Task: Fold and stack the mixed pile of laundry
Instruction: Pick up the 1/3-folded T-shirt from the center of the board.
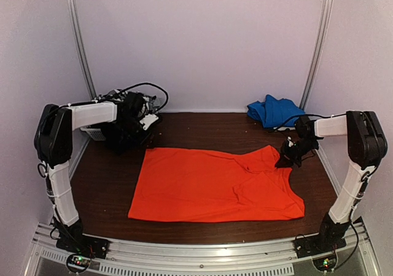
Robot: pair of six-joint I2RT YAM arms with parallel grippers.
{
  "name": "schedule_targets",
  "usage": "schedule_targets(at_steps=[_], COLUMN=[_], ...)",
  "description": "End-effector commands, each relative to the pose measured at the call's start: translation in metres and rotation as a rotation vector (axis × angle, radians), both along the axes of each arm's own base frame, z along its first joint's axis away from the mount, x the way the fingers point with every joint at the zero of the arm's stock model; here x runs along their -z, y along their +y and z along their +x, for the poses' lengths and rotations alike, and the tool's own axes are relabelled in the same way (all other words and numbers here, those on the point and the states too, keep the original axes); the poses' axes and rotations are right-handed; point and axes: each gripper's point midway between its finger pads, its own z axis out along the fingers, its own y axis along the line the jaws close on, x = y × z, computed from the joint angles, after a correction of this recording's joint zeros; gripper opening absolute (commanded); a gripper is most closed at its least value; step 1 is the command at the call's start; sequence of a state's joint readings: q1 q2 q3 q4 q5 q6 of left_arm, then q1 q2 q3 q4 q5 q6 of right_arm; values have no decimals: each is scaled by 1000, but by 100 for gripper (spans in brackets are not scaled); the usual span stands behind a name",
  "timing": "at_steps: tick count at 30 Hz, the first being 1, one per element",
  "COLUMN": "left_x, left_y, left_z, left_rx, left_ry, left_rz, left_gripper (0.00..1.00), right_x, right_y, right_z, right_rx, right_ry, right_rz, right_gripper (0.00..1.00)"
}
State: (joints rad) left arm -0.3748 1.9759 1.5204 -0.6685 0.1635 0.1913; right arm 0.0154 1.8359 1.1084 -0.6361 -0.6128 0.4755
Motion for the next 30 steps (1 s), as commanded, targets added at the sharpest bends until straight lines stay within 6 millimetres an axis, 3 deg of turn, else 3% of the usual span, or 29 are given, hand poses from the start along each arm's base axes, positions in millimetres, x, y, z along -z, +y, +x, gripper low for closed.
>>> schedule_targets(at_steps=[1, 8, 15, 25, 30], left_x=[7, 30, 38, 67, 83], left_y=[6, 22, 37, 35, 16], left_z=[10, 32, 55, 41, 21], left_rx=[231, 218, 177, 218, 285], left_ry=[-77, -92, -112, -23, 87], left_rz=[128, 251, 321, 291, 183], left_gripper=[52, 38, 37, 38, 36], right_x=[1, 4, 5, 4, 5], right_y=[-2, -4, -5, -7, -7], right_z=[1, -3, -1, 3, 5], right_rx=[-5, -1, 2, 2, 0], right_ry=[11, 26, 31, 36, 38], right_rz=[-12, -22, -28, -39, -42], right_gripper=[0, 0, 0, 0, 0])
